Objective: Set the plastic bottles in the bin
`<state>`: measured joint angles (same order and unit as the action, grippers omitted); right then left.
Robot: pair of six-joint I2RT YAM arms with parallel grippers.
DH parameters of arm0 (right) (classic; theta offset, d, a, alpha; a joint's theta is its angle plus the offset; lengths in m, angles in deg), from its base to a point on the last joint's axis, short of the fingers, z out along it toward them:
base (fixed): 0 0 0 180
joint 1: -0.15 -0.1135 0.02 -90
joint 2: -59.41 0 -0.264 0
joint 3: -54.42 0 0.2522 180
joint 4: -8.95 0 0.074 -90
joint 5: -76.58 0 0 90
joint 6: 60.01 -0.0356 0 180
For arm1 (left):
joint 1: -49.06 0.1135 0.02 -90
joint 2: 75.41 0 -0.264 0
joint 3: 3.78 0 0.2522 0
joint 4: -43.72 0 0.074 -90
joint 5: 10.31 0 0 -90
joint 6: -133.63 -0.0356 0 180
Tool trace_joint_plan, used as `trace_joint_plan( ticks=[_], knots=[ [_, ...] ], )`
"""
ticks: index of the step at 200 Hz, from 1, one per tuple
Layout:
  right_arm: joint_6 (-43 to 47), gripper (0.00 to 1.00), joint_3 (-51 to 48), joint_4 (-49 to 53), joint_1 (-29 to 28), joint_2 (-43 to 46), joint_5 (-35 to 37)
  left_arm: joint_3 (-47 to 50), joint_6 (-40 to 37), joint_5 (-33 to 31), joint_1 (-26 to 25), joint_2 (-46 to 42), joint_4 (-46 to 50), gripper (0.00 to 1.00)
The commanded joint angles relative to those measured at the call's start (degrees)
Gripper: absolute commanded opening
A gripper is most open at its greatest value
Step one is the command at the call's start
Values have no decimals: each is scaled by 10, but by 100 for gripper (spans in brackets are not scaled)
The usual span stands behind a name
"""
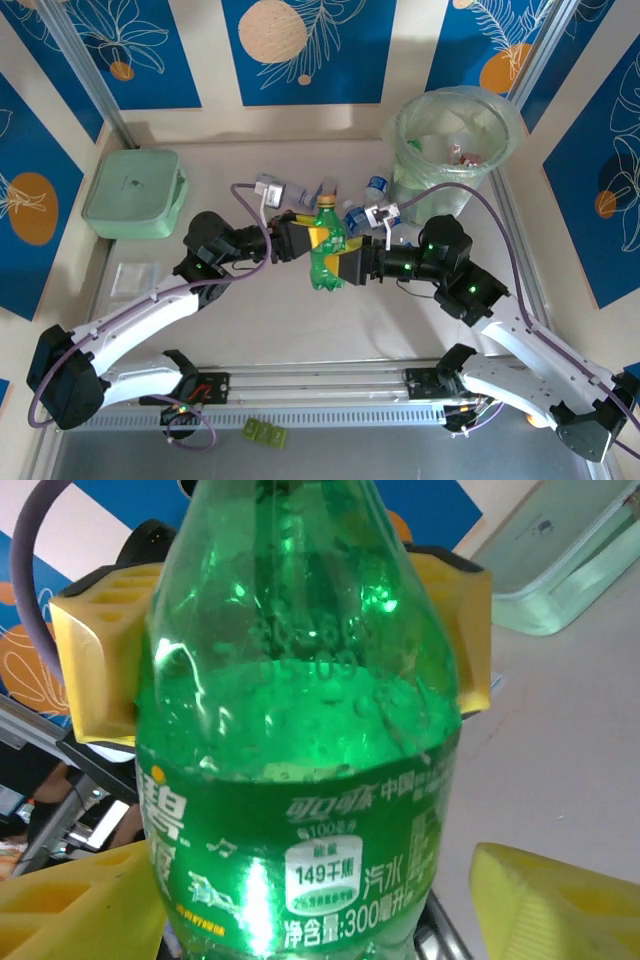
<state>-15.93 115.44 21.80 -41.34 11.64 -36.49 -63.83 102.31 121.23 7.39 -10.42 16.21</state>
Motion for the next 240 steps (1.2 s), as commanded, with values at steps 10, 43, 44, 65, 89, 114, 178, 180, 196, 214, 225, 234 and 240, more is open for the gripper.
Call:
trace_joint_plan(
  ticks=[10, 43, 44, 65, 89, 114, 178, 180, 196, 214, 225, 234, 240],
  knots=[
    [-20, 65, -4, -37, -6, 13, 2, -18, 5, 7, -13, -3, -28, 55],
    [-16, 55, -7, -31, -10, 20, 6, -18, 3, 4, -19, -5, -28, 56],
    [-16, 55, -8, -30, -10, 20, 6, -18, 3, 4, -19, -6, -28, 56],
    [-10, 51, -7, -21, -11, 27, 10, -18, -10, -5, -19, -15, -7, 71],
    [4, 50, -5, 8, -11, 41, 27, -32, -70, -27, -18, -44, 86, 84],
    [26, 48, 2, 60, -9, 60, 68, -59, -185, -112, -19, -97, 265, 88],
    [88, 47, 148, 385, 12, 31, 395, -142, -388, -423, -19, -137, 641, 86],
    [88, 48, 155, 397, 14, 27, 407, -142, -389, -424, -19, -137, 644, 86],
    [98, 48, 208, 450, 37, -7, 469, -144, -397, -433, -19, -133, 659, 85],
    [95, 49, 268, 481, 77, -54, 504, -144, -406, -440, -19, -122, 665, 84],
    [91, 49, 314, 499, 104, -89, 521, -145, -415, -439, -19, -113, 665, 83],
    [85, 47, 351, 515, 132, -117, 533, -143, -420, -437, -18, -106, 662, 82],
    [88, 47, 375, 519, 151, -136, 534, -141, -423, -437, -19, -103, 660, 83]
  ],
)
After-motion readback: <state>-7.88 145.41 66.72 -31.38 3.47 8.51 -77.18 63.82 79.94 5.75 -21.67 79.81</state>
